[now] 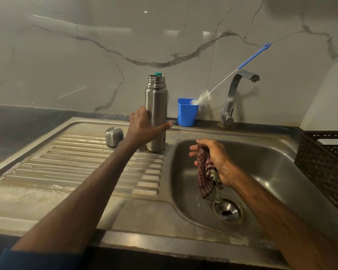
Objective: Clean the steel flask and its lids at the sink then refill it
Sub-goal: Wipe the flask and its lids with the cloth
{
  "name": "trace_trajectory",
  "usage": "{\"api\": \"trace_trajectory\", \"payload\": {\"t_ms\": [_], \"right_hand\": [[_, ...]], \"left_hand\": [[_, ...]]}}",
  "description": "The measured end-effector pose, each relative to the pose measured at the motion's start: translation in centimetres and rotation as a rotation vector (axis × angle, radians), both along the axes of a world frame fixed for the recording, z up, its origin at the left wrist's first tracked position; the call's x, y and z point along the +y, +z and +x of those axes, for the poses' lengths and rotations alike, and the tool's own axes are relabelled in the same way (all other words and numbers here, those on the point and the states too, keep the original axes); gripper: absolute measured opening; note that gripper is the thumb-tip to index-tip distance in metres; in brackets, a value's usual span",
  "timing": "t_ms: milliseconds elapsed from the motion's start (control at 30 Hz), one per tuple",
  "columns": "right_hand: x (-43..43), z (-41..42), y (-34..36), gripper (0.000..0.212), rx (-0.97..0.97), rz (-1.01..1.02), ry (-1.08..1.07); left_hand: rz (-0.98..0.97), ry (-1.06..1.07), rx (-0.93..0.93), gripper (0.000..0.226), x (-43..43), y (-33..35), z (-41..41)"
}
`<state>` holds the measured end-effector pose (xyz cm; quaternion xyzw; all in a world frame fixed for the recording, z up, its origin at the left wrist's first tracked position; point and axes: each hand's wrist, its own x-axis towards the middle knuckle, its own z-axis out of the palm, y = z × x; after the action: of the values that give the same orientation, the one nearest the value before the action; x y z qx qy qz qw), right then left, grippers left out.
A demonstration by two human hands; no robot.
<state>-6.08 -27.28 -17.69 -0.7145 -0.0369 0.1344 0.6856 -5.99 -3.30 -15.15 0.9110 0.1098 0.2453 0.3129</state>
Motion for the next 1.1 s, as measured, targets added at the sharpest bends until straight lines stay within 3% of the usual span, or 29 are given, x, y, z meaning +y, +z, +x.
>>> {"api": "trace_trajectory", "payload": {"t_ms": [100, 233, 400, 600, 767, 867, 900, 1000, 1100], "right_hand": [[-0.3, -0.1, 0.1, 0.037, 0.023, 0.029, 0.015], [-0.4, -0.2, 0.2, 0.04, 0.036, 0.022, 0.028], [-0.5, -0.4, 0.1, 0.039, 0.046, 0.021, 0.009], [-1.4, 0.0, 0.2, 0.048, 0.14, 0.061, -0.02], [-2.5, 0.0, 0.7, 0.05, 0.187, 0.014, -0.01], [-3.1, -1.0, 1.4, 0.069, 0.184, -0.08, -0.007], [-3.5, -1.1, 1.4, 0.064, 0.174, -0.09, -0.005], [-4.0, -2.0, 1.8, 0.012, 0.191, -0.036, -0.015], [-5.1, -2.1, 1.9, 0.009, 0.22, 0.019, -0.002]], "left_hand": [[0.254, -0.07, 0.284, 0.109, 2.0, 2.2, -1.6], [0.412, -0.137, 0.49, 0.098, 5.3, 2.8, -2.2], [0.59, -0.115, 0.456, 0.061, 5.8, 0.6, -1.8], [0.654, -0.096, 0.355, 0.061, 5.7, 0.7, -2.1], [0.575, -0.032, 0.336, 0.063, 6.0, 2.0, -3.2], [0.524, 0.024, 0.338, 0.065, 5.6, 3.3, -4.8], [0.504, 0.035, 0.336, 0.065, 5.3, 3.6, -5.3], [0.415, 0.033, 0.333, 0.065, 4.3, 3.5, -7.3], [0.308, 0.003, 0.345, 0.06, 2.7, 2.9, -8.8]]}}
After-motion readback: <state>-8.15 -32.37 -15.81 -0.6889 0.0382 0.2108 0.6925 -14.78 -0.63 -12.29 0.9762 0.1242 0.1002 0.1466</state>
